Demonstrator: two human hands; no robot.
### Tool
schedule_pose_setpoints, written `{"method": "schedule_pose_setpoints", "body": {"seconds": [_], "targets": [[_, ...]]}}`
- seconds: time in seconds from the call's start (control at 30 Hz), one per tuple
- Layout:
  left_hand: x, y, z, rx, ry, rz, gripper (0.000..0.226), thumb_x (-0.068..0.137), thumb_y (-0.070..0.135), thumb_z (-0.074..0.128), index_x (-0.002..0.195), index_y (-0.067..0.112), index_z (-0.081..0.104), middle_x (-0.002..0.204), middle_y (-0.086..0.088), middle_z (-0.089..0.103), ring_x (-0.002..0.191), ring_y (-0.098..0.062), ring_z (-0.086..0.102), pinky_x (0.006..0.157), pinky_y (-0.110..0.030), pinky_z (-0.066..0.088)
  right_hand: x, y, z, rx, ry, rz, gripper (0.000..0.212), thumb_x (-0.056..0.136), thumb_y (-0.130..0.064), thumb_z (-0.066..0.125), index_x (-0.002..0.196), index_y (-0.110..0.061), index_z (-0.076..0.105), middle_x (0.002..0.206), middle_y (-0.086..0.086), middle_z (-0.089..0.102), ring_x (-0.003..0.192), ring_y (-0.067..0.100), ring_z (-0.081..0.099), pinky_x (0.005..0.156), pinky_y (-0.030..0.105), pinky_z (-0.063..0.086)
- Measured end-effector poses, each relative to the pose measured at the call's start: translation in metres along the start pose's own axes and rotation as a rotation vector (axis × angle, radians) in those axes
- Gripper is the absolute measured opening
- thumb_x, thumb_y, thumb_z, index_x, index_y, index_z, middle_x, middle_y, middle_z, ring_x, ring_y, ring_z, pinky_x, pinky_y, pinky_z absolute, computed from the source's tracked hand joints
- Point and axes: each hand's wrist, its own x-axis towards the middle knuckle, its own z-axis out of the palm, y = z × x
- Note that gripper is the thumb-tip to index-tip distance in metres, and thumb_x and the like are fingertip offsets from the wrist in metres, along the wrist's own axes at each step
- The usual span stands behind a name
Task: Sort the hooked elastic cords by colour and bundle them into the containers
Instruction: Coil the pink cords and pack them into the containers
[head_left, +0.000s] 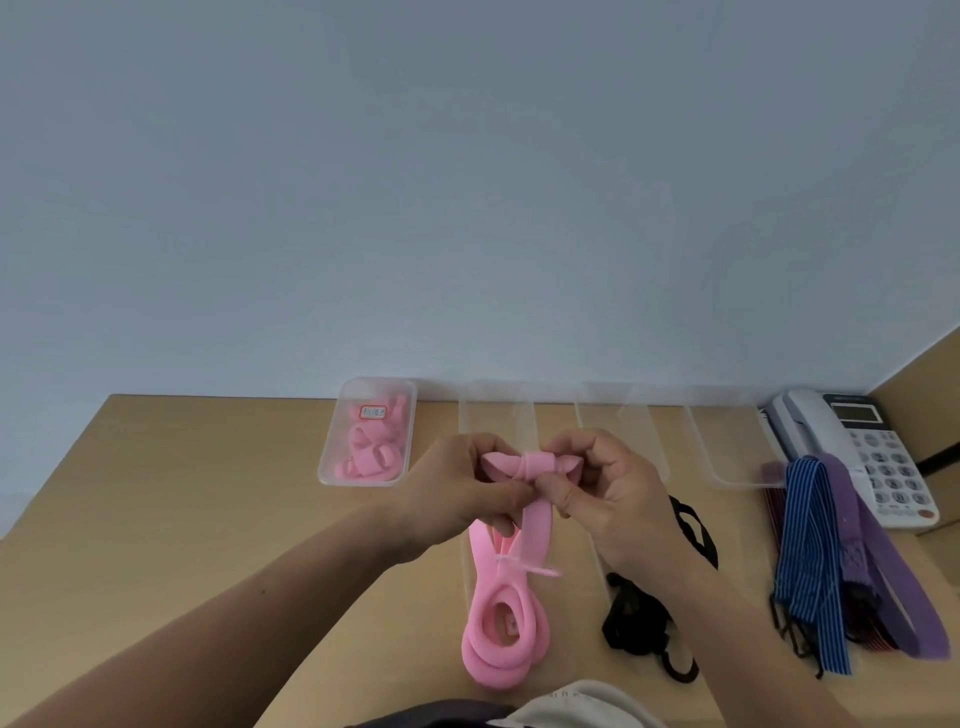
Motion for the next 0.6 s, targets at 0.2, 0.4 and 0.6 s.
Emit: {"method": "schedule_pose_setpoints", "body": {"seconds": [0.2,0.4,0.6], "targets": [[0.0,0.001,0.001,-0.148,-0.01,-0.052,0.028,0.089,0.019,0.07,0.097,-0.006,0.063,0.086,-0.024,0.07,0.077,-0.034,0.066,0.066,-0.035,0.054,-0.004,-0.001,0.0,-0.026,-0.038,-0.019,0.033,0.075,-0.002,0.078,0.089,-0.03,0.069,0.085,-0.005,0.067,0.082,0.019,0.065,0.079,0.038,0.058],[-0.005,0.006,0.006,-0.189,0.024,0.035,0.028,0.078,0.01,0.077,0.097,-0.005,0.064,0.083,-0.019,0.069,0.073,-0.028,0.066,0.066,-0.031,0.055,-0.007,-0.006,-0.003,0.075,-0.067,0.025,0.031,0.073,-0.011,0.071,0.102,-0.003,0.062,0.086,0.004,0.067,0.077,0.022,0.064,0.068,0.034,0.058],[-0.009,0.009,0.005,-0.132,0.035,0.138,0.025,0.077,0.011,0.076,0.097,0.0,0.065,0.086,-0.016,0.07,0.077,-0.028,0.066,0.069,-0.033,0.054,-0.009,-0.015,0.0,0.134,-0.053,0.038,0.029,0.084,-0.022,0.071,0.1,0.002,0.065,0.072,0.016,0.066,0.056,0.026,0.058,0.052,0.03,0.048]]}}
